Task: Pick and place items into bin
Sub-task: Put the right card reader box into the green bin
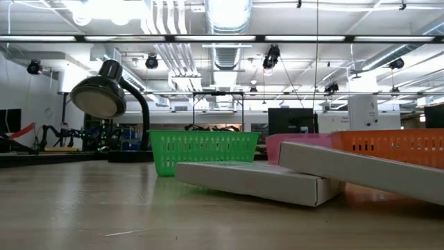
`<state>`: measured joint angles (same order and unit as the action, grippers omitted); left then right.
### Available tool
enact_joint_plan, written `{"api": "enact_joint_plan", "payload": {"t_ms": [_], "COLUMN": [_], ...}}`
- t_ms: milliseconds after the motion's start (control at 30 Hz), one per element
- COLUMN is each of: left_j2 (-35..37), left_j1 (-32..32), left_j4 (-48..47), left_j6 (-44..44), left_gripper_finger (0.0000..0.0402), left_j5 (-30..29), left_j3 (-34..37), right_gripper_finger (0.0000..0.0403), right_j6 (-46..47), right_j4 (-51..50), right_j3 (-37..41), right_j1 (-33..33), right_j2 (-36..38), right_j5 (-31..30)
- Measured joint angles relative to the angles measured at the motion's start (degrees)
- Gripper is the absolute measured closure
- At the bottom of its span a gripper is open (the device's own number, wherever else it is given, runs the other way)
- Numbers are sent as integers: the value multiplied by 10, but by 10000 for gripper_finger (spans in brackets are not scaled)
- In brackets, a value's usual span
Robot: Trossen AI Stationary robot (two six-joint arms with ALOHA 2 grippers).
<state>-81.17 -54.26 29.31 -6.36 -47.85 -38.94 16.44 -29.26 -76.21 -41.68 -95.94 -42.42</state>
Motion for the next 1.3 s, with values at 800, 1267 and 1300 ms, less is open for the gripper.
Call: {"api": "enact_joint_plan", "payload": {"t_ms": [800,1267,1300], "left_j2": [2,2,2], "left_j1": [0,0,0], "left_j4": [1,2,1], "left_j6": [-6,-1,0], "left_gripper_finger": [220,220,220], "left_j5": [-6,-7,-7], "left_j3": [3,10,10], "right_gripper_finger": [158,170,170], "right_j6": [244,299,301], "right_j4": [-284,-300,-316], "right_j3": [-242,-329,-344], "right_j1": [-1,-4,-5], "right_j2": [-251,-356,-369], "right_j5": [177,171,169]}}
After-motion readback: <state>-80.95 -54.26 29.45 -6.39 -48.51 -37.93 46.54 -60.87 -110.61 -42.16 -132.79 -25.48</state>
